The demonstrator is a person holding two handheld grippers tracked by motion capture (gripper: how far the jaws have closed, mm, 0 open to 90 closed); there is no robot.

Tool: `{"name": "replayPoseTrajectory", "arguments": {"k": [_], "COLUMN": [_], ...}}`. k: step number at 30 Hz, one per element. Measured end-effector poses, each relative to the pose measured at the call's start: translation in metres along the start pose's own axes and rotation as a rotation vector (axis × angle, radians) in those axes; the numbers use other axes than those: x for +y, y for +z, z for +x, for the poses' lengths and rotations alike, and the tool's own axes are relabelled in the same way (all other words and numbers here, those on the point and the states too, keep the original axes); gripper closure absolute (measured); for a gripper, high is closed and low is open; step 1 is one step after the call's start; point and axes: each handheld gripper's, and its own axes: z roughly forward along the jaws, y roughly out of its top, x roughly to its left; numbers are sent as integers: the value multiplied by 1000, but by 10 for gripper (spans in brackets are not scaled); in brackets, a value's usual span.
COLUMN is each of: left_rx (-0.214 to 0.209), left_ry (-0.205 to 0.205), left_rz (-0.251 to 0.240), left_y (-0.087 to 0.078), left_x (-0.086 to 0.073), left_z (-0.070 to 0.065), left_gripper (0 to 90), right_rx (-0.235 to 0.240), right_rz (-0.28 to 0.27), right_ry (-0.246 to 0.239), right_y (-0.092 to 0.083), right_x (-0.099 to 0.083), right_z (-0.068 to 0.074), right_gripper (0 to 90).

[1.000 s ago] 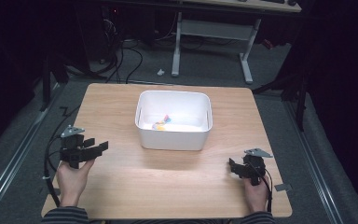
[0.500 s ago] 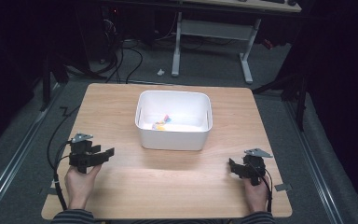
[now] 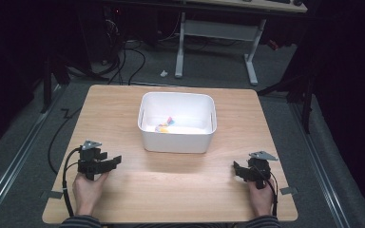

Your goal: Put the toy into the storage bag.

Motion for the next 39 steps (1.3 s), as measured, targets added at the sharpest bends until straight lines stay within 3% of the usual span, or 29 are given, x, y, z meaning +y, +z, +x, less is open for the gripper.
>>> {"name": "replayPoseTrajectory", "arguments": {"k": [11, 22, 27, 39], "left_rx": [49, 104, 113, 154], "left_ry": [-10, 31, 79, 143], "left_rz": [3, 10, 3, -43], "left_y": [10, 27, 32, 38], "left_x": [-11, -28, -31, -39], "left_z": [1, -2, -6, -13], "left_gripper": [307, 257, 250, 212], "right_rx": [0, 0, 0, 1], "right_rz": [0, 0, 0, 0], "right_ry": [0, 1, 1, 1], "right_y": [0, 0, 0, 0], "right_x": [0, 0, 0, 0], "right_z": [0, 0, 0, 0], "right_gripper": [222, 222, 222, 223]}}
